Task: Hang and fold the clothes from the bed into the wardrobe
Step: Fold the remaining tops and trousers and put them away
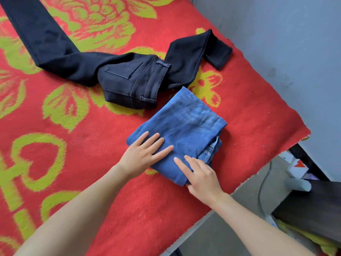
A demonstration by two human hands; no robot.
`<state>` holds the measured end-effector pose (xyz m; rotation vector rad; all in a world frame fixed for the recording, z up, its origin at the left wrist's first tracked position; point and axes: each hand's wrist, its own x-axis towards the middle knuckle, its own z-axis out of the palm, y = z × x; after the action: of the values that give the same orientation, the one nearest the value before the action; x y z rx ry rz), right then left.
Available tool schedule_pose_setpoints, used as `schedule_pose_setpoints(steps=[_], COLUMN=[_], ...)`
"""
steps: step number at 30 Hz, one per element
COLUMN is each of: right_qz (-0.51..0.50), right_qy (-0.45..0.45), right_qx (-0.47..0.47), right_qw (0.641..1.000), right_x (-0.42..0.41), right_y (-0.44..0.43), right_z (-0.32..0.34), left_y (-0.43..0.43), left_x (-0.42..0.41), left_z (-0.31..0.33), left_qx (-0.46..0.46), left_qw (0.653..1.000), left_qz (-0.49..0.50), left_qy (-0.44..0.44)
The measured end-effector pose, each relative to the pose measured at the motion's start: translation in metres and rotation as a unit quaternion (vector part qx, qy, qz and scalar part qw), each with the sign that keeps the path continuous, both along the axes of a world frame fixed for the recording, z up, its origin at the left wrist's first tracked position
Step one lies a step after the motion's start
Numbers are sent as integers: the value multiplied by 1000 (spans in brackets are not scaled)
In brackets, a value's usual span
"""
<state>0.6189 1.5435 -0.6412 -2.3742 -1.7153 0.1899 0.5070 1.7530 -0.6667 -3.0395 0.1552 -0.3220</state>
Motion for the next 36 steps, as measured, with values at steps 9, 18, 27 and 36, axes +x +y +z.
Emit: schedule_pose_setpoints(steps=[9,18,27,36], right_qz=[115,324,622,870], right_qy=[10,-53,-61,-49], right_qx=[-134,-189,-84,38], right_qw=[984,926,776,489], right_x=[-3,-97,-363,-621], right_y=[-31,-7,81,5], right_z=[33,94,207,303], left_y=[-71,-119,-195,-418], left_x=[-46,-199,-480,-610], left_z=[13,88,233,342], left_qx=[-193,-255,-109,4], left_qw=[969,906,783,429], left_qz=[111,278,604,898], left_qy=[106,194,105,99])
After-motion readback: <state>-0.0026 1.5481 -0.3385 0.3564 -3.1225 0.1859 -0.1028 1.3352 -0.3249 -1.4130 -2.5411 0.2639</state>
